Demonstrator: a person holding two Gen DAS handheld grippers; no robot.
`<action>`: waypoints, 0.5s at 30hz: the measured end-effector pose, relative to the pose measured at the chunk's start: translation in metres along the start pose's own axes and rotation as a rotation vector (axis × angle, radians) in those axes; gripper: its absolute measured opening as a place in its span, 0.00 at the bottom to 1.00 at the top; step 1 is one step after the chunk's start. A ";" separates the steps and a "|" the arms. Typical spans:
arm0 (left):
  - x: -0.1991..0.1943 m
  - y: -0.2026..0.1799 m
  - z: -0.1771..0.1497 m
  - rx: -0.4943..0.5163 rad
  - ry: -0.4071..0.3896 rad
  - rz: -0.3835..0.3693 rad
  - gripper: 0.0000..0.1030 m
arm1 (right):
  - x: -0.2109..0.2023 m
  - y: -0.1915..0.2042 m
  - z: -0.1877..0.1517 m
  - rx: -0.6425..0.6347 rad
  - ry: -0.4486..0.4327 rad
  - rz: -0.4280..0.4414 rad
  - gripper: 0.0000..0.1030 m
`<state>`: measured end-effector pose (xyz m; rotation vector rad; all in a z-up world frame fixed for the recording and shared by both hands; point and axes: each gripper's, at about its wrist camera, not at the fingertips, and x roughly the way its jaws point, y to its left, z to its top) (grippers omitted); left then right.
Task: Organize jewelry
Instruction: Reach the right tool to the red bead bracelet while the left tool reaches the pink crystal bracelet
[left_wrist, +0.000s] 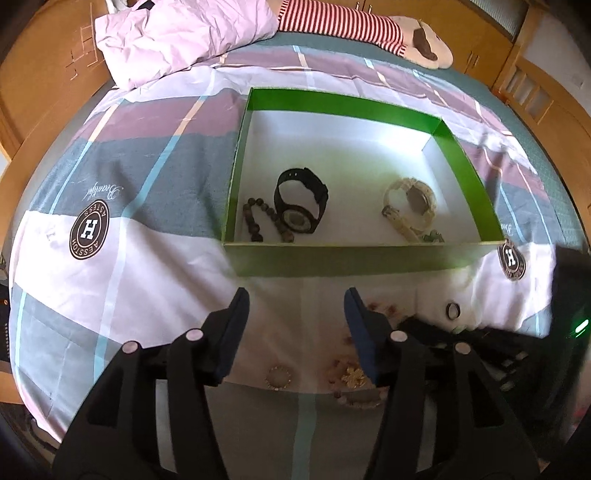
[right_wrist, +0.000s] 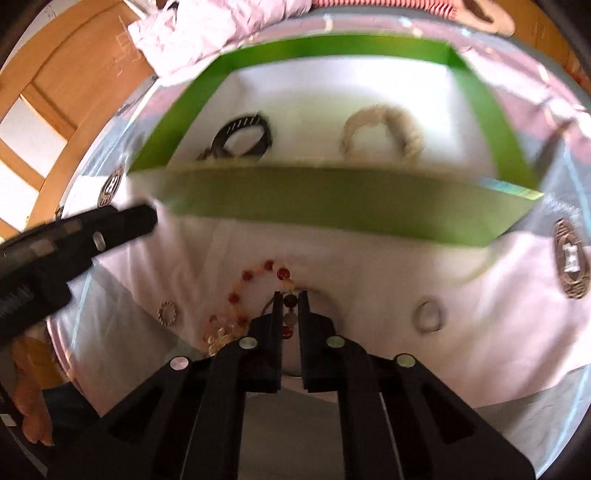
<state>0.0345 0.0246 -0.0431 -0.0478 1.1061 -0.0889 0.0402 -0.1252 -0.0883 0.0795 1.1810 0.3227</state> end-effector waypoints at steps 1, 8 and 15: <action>0.001 -0.001 -0.002 0.013 0.007 0.007 0.55 | -0.003 -0.001 0.001 -0.002 -0.011 -0.020 0.07; 0.023 -0.011 -0.026 0.086 0.113 -0.007 0.55 | -0.019 -0.028 0.005 0.068 -0.047 -0.068 0.07; 0.033 -0.015 -0.048 0.125 0.213 -0.114 0.37 | -0.024 -0.026 0.006 0.066 -0.059 -0.069 0.07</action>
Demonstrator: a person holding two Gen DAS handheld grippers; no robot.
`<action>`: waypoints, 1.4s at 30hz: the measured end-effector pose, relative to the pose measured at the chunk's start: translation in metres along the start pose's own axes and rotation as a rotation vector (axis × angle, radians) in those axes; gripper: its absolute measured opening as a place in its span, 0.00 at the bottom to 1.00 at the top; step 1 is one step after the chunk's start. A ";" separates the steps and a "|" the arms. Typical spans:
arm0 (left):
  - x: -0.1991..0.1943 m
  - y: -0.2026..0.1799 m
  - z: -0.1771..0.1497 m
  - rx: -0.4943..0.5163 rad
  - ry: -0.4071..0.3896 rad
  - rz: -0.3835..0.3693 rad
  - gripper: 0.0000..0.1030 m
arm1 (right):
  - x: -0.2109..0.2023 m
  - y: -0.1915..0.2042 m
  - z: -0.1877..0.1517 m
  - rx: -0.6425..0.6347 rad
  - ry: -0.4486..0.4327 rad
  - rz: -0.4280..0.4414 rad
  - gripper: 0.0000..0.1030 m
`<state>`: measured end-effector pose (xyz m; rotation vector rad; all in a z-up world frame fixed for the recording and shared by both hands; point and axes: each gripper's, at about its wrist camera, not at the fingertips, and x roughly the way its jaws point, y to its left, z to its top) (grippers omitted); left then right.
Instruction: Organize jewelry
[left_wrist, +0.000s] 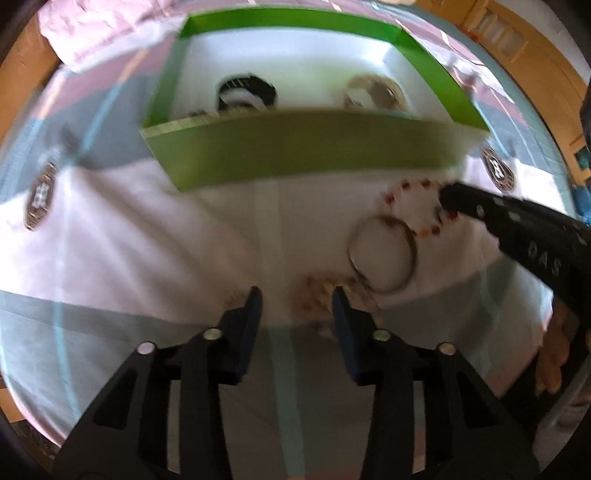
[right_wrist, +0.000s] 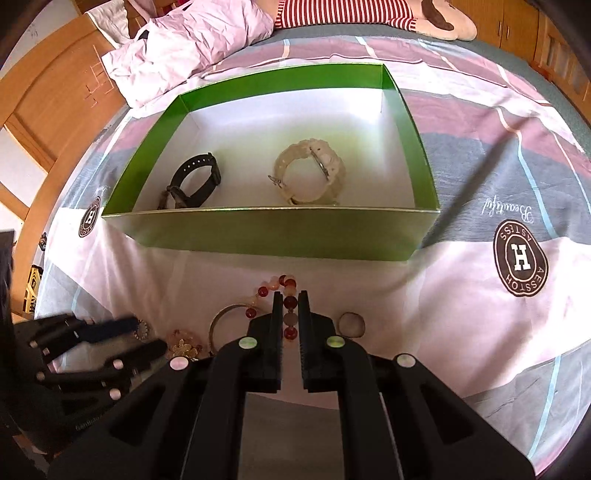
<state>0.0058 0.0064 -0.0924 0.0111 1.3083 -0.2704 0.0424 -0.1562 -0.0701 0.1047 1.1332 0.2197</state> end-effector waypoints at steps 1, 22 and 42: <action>0.003 -0.001 -0.002 0.006 0.011 0.001 0.37 | 0.000 0.000 0.000 0.001 0.001 0.000 0.07; 0.022 0.012 0.007 -0.065 0.026 0.050 0.08 | 0.001 -0.007 -0.002 0.013 0.013 0.006 0.07; -0.028 -0.002 0.012 -0.002 -0.170 -0.128 0.08 | -0.034 -0.005 0.004 -0.027 -0.086 0.095 0.07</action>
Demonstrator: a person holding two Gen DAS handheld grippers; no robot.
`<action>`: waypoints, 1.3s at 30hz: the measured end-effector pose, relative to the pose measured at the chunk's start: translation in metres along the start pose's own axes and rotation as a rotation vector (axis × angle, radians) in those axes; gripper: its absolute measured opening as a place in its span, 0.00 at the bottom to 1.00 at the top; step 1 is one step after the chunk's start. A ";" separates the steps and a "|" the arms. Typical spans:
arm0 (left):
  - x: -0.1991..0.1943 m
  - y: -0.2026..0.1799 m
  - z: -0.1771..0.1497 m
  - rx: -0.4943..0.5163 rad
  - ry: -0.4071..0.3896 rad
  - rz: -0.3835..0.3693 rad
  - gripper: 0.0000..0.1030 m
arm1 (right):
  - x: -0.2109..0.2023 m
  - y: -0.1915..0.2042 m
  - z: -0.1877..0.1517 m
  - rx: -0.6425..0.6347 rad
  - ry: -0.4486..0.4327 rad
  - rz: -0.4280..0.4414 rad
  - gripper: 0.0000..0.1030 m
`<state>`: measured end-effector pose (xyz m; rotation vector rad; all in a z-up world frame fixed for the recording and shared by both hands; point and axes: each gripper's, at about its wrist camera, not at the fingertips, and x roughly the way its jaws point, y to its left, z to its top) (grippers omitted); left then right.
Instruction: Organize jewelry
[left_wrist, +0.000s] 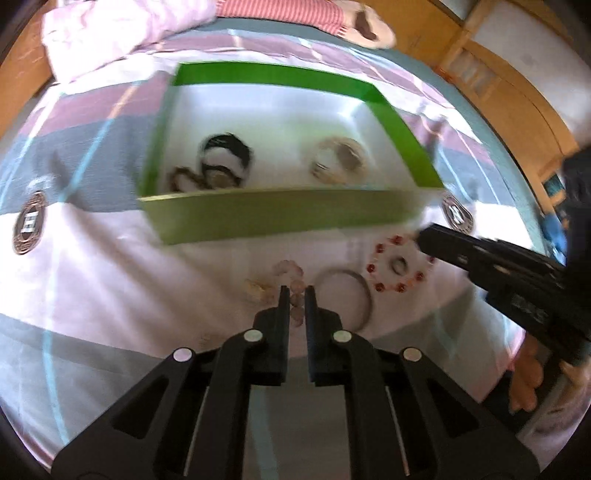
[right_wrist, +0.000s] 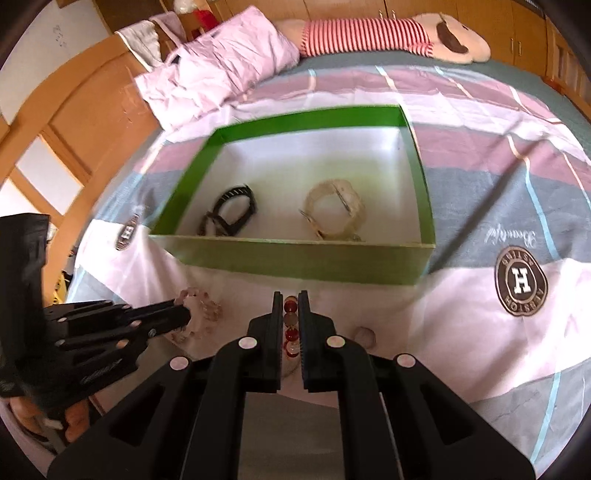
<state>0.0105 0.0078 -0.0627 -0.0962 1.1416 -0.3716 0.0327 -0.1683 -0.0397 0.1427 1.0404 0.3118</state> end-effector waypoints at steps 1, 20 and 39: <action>0.004 -0.005 -0.002 0.017 0.014 0.005 0.08 | 0.002 -0.002 -0.001 0.004 0.008 -0.017 0.07; 0.026 0.012 -0.006 -0.054 0.099 0.104 0.34 | 0.018 -0.030 -0.012 0.088 0.123 -0.054 0.19; 0.049 0.028 -0.005 -0.117 0.158 0.163 0.48 | 0.057 -0.030 -0.031 0.059 0.263 -0.150 0.19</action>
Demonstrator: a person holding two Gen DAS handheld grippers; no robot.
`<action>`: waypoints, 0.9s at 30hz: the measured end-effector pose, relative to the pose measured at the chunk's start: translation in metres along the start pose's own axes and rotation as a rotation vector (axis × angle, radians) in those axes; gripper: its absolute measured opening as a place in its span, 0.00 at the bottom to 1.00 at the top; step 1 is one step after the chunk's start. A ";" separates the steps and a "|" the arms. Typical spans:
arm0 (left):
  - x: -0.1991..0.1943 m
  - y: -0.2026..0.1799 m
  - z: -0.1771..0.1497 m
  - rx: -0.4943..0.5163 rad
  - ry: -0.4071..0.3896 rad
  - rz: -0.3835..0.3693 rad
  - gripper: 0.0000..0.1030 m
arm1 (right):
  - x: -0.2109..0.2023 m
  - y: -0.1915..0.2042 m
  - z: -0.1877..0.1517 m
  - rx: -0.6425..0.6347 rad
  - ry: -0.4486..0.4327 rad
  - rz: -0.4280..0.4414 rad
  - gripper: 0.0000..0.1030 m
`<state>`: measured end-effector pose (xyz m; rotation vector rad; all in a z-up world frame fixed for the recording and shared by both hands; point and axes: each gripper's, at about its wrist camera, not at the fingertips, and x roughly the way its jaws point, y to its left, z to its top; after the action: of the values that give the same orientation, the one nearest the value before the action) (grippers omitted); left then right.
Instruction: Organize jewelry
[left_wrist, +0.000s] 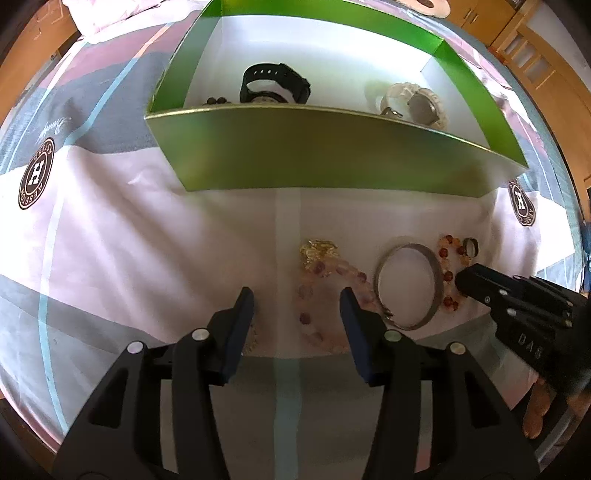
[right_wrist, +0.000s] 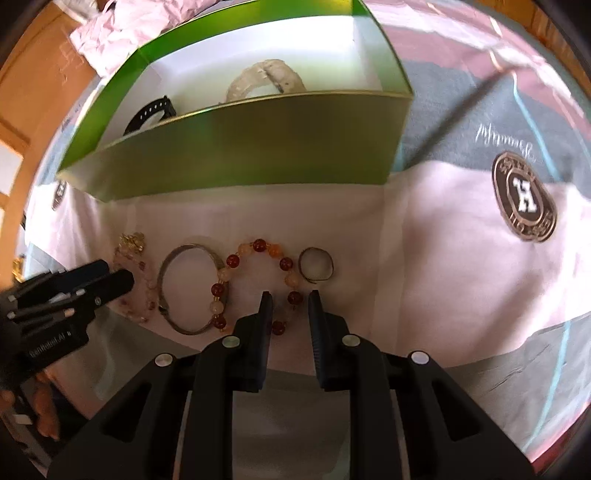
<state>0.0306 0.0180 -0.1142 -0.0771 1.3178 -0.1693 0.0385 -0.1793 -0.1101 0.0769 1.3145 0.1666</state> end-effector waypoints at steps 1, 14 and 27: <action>0.001 0.000 0.000 0.000 0.000 0.002 0.48 | 0.000 0.004 -0.001 -0.022 -0.007 -0.024 0.19; 0.004 -0.022 -0.005 0.081 -0.019 0.079 0.39 | -0.003 0.010 -0.001 -0.046 -0.026 -0.067 0.22; 0.002 -0.038 -0.008 0.086 -0.019 0.062 0.09 | 0.004 0.020 -0.004 -0.070 -0.037 -0.074 0.21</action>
<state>0.0198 -0.0195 -0.1124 0.0348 1.2907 -0.1716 0.0340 -0.1588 -0.1119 -0.0281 1.2712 0.1473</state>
